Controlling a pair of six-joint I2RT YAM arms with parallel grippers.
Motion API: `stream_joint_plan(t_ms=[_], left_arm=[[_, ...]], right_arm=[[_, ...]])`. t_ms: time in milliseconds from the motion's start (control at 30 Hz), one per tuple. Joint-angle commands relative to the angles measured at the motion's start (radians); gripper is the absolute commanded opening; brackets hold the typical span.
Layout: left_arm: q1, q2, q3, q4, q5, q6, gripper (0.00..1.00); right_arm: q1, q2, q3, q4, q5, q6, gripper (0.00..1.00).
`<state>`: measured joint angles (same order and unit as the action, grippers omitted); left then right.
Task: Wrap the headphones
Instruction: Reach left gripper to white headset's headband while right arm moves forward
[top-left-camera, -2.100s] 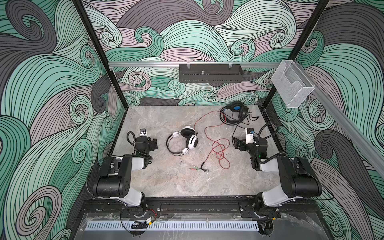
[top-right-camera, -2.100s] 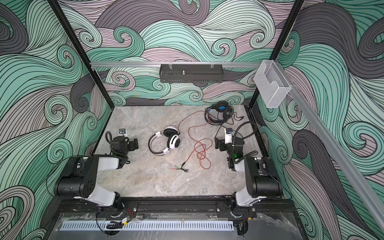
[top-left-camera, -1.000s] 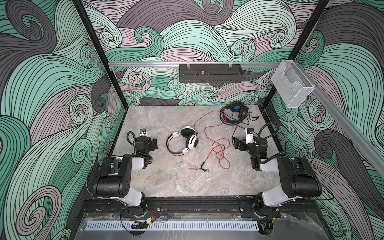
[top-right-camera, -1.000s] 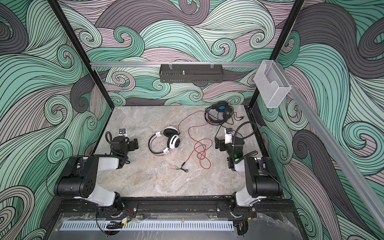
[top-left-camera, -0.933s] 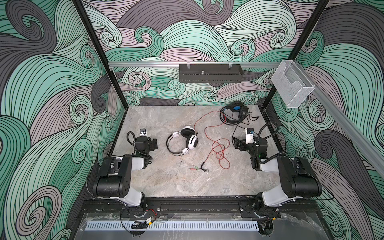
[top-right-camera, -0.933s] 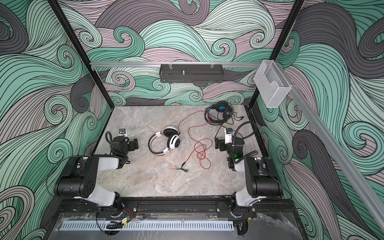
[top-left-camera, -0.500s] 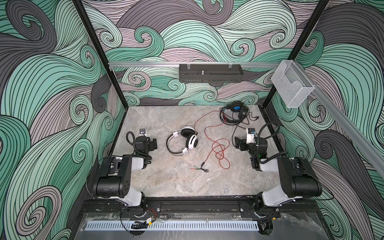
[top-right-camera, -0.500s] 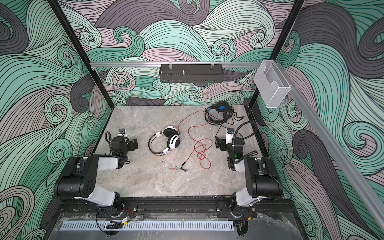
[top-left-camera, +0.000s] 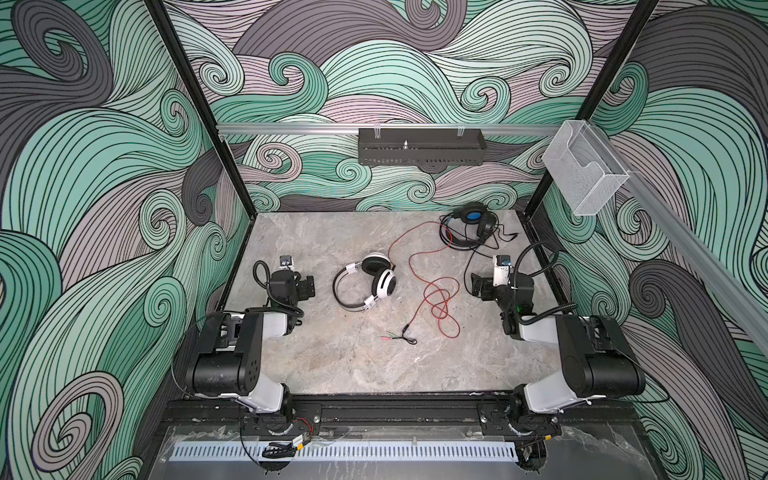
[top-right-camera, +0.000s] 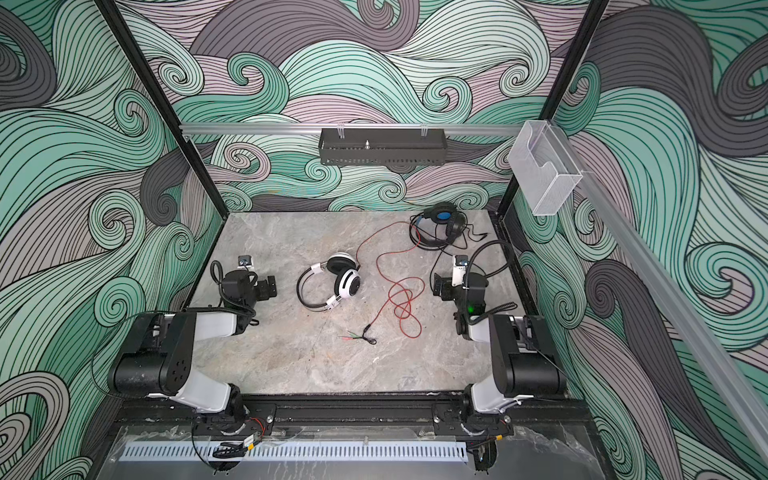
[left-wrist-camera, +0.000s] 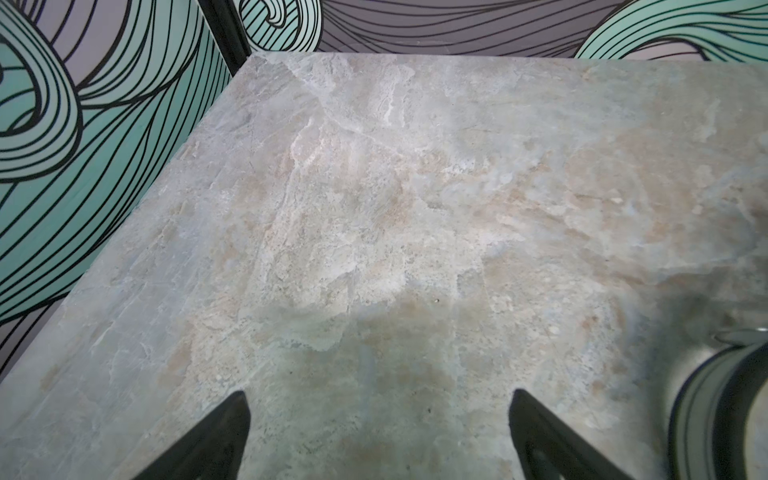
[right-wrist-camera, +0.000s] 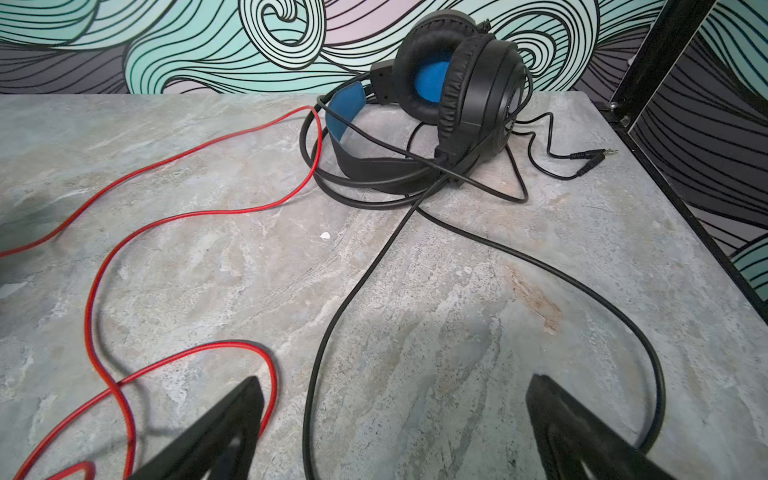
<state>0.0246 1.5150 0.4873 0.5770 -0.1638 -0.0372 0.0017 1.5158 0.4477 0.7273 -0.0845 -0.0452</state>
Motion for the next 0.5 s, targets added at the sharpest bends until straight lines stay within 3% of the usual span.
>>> stream_joint_plan(t_ms=[0, 67, 200, 333, 467], left_arm=[[0.008, -0.074, 0.052, -0.098, 0.014, -0.015, 0.99], [0.007, -0.133, 0.063, -0.173, 0.013, -0.033, 0.99], [0.006, -0.243, 0.103, -0.364, 0.023, -0.074, 0.99], [0.006, -0.373, 0.205, -0.648, 0.021, -0.221, 0.99], [0.003, -0.421, 0.343, -0.935, 0.139, -0.366, 0.99]], right_arm=[[0.022, -0.054, 0.051, -0.119, 0.03, -0.008, 0.99], [0.042, -0.1, 0.046, -0.146, 0.046, -0.031, 0.99], [0.1, -0.208, 0.074, -0.25, 0.195, -0.036, 0.99], [0.121, -0.249, 0.242, -0.565, 0.271, 0.069, 0.99], [0.145, -0.228, 0.401, -0.805, 0.232, 0.187, 0.99]])
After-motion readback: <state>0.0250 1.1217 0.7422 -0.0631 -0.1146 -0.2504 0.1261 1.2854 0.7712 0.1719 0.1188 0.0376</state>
